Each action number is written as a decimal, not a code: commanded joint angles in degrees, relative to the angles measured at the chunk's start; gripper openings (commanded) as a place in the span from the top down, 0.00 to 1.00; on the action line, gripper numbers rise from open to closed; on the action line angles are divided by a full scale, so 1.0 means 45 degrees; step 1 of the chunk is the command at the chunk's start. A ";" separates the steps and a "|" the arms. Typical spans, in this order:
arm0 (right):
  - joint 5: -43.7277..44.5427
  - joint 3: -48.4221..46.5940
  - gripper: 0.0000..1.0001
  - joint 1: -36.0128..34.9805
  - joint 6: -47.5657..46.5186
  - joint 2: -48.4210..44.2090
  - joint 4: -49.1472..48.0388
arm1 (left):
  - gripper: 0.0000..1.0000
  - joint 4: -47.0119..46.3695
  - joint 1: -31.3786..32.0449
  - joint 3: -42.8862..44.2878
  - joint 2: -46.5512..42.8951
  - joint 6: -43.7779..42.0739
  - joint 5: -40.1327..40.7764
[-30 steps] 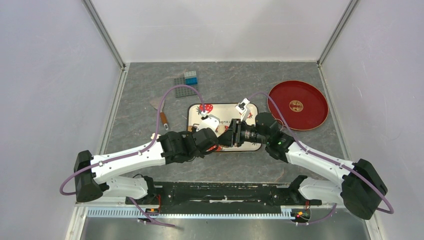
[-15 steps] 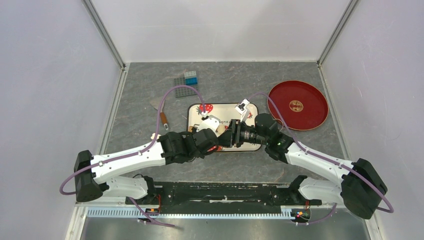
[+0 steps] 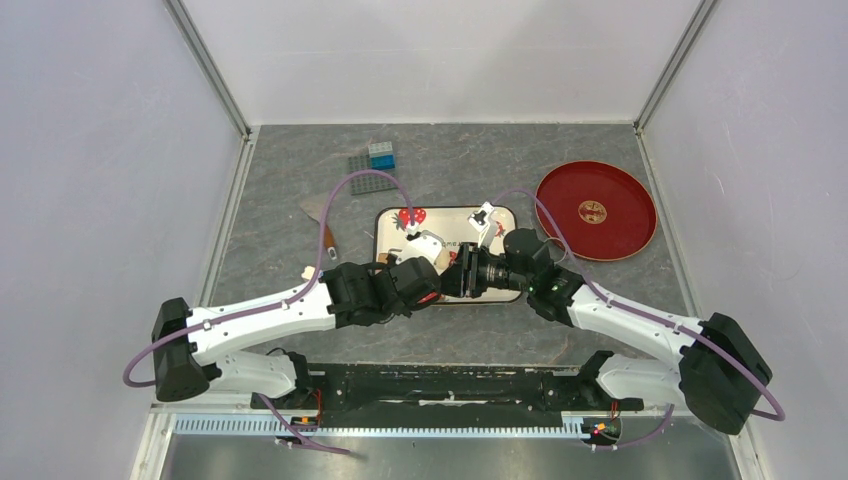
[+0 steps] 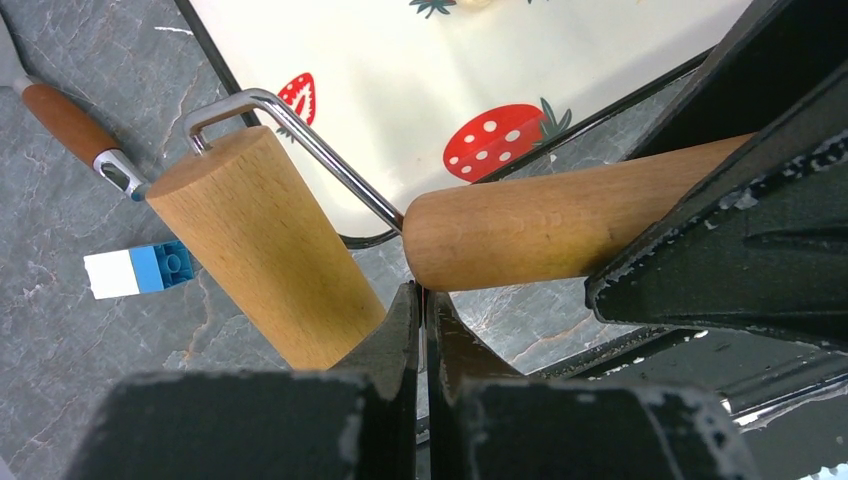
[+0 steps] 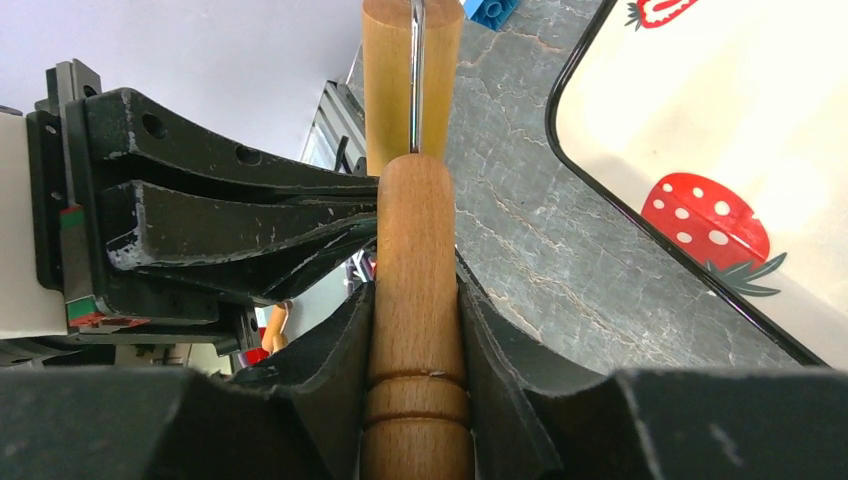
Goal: Roll out the dumpling wrappers from the dough
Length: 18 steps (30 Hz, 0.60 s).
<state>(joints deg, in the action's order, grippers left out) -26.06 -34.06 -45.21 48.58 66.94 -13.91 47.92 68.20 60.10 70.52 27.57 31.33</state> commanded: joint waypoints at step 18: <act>0.1978 -0.0703 1.00 0.0276 -0.2120 -0.0313 0.2891 | 0.22 -0.3997 -0.1137 -0.0612 -0.0280 0.1579 -0.5124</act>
<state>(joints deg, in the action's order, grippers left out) -20.80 -34.17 -45.10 43.42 67.16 -4.51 39.55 66.87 59.77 70.83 29.80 19.38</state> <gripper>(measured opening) 0.350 0.767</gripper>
